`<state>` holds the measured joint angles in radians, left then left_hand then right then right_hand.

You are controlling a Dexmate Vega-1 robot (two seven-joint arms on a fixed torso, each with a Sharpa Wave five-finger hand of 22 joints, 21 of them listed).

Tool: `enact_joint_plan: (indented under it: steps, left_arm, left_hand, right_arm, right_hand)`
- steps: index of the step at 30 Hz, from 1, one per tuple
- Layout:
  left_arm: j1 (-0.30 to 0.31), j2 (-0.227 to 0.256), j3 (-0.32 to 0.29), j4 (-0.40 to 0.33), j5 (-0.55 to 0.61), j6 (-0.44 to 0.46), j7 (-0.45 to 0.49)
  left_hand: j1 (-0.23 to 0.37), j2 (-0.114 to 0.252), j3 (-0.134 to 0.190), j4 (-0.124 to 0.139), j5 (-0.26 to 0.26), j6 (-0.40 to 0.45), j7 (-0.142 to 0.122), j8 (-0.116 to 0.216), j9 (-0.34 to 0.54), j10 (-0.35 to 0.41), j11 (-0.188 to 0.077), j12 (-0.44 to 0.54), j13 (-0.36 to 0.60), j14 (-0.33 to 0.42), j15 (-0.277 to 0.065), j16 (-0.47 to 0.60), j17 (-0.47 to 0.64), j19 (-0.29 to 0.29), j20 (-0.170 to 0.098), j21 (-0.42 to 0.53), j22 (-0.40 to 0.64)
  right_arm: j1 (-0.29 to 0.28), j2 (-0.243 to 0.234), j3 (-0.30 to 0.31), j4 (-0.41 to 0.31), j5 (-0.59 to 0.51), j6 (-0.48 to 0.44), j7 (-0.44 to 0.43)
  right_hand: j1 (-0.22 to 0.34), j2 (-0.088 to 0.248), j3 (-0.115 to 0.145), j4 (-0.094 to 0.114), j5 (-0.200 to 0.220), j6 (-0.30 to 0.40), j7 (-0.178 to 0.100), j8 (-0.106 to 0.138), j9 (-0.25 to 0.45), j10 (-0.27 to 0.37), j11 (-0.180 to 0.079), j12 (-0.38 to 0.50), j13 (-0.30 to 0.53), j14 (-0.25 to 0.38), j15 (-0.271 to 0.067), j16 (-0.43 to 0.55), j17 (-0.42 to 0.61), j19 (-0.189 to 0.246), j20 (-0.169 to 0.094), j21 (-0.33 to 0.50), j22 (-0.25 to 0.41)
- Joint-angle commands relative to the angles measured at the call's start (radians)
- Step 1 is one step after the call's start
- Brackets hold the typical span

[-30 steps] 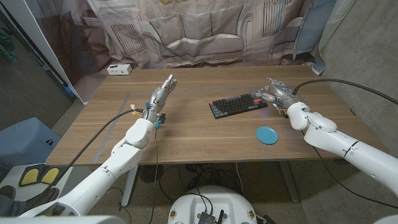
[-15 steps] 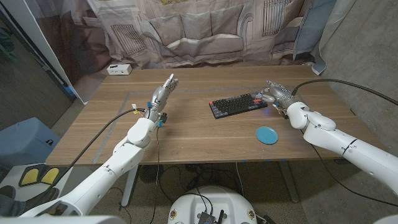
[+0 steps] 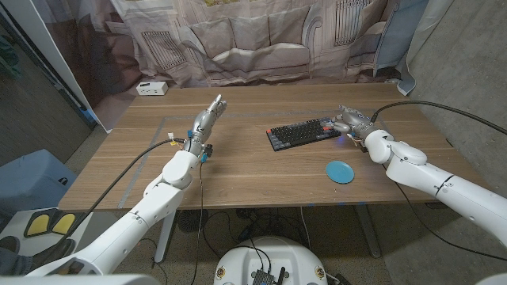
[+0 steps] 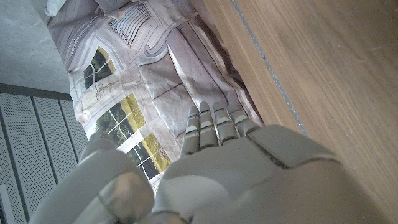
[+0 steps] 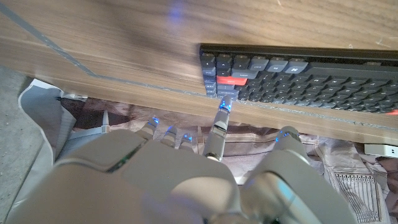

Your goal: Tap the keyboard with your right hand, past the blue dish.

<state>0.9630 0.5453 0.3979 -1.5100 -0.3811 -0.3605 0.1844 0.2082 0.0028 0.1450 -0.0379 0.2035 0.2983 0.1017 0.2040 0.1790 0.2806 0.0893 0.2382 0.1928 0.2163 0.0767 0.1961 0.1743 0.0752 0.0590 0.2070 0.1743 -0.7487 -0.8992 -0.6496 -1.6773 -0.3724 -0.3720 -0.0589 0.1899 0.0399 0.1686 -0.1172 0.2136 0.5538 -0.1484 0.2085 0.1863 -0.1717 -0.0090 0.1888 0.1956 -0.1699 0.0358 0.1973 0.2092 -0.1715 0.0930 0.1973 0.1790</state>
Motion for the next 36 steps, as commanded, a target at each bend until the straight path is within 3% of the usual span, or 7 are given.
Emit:
enact_joint_plan:
  steps: [1,36]
  left_arm:
    - [0.013,-0.005,0.001,-0.016,-0.005,0.028,0.020]
    - [0.027,-0.003,-0.003,-0.027,-0.011,0.032,0.033]
  left_hand:
    - [0.001,0.012,0.001,-0.002,-0.002,0.014,0.000,-0.002,0.003,0.011,0.001,-0.003,0.005,0.010,0.005,0.000,0.005,0.006,0.003,-0.003,0.004]
    - [0.001,0.017,0.000,-0.004,-0.003,0.030,0.001,-0.002,0.003,0.028,-0.007,-0.002,0.006,0.019,0.006,0.000,0.005,0.004,0.004,-0.006,0.004]
  right_arm:
    - [0.014,0.002,-0.015,0.011,-0.014,-0.010,0.009]
    - [0.052,0.028,-0.062,0.043,-0.042,-0.024,0.054]
  right_hand:
    - [0.003,0.012,0.010,-0.002,-0.007,0.009,-0.006,0.005,0.003,-0.016,-0.005,0.010,0.001,-0.168,0.004,0.007,0.002,-0.107,-0.001,0.004,0.003]
    - [0.027,0.039,0.033,-0.013,-0.010,0.019,-0.008,0.001,0.002,-0.003,-0.002,0.016,0.001,-0.157,0.006,0.012,0.000,-0.097,0.002,0.008,0.002]
